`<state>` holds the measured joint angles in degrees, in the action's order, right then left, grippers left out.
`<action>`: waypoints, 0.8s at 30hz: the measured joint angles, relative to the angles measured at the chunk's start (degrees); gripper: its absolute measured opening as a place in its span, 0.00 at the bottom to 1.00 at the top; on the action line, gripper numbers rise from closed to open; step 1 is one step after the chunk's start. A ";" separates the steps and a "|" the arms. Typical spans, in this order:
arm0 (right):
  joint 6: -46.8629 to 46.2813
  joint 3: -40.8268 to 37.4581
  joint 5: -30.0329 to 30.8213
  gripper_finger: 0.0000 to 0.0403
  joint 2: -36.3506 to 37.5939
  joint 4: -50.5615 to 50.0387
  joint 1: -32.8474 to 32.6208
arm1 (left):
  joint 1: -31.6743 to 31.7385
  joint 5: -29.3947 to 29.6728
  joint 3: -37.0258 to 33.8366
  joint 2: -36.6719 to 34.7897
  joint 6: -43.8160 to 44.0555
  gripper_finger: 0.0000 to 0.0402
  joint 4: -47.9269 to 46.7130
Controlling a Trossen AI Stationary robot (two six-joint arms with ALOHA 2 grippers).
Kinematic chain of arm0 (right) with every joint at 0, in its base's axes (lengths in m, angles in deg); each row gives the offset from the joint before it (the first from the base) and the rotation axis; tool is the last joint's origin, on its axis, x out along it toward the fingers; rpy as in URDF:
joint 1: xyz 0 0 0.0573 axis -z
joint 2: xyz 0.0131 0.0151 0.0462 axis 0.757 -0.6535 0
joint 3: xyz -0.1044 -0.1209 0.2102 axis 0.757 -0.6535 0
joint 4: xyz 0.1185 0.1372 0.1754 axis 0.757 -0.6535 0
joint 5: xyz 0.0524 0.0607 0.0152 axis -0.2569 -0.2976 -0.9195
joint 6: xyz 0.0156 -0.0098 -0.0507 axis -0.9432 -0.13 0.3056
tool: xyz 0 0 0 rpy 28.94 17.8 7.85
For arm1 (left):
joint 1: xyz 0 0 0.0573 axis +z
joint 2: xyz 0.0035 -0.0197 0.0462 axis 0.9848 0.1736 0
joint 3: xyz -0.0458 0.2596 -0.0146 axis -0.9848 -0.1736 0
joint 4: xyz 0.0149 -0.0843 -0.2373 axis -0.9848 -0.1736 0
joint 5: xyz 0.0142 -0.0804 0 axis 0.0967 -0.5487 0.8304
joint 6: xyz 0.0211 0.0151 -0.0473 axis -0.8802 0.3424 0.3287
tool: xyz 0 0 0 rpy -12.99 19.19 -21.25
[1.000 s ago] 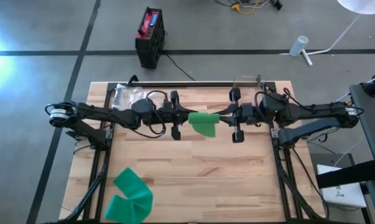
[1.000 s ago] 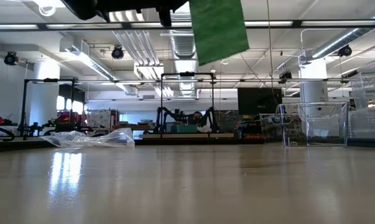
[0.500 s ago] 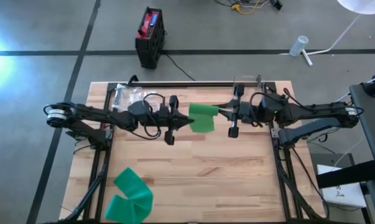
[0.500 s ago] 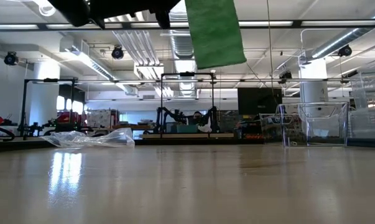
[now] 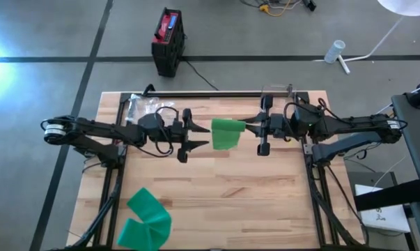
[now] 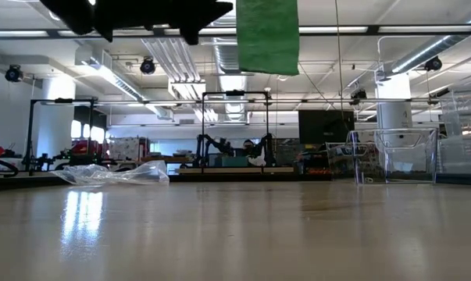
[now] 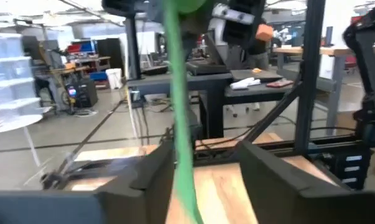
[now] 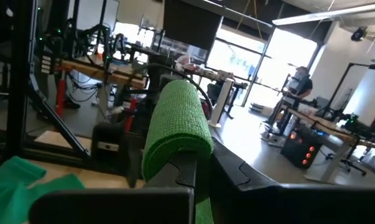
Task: Roll bandage
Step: Roll the green bandage
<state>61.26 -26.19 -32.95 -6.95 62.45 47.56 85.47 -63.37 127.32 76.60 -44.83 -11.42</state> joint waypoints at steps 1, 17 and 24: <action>-0.15 0.00 -0.01 0.02 0.00 0.01 -0.01 | 0.36 0.01 -1.15 -0.25 -0.03 0.48 1.67; 2.64 -0.03 -0.80 0.02 -5.64 4.01 2.61 | 5.64 -3.82 -4.24 6.76 0.25 0.63 12.31; 6.27 0.67 -1.52 0.02 -4.76 3.63 3.99 | 10.53 -7.97 -3.00 6.72 0.46 0.61 11.89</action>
<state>67.52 -25.53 -34.47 -11.71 66.07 51.55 96.00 -71.35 124.32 83.32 -44.37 0.47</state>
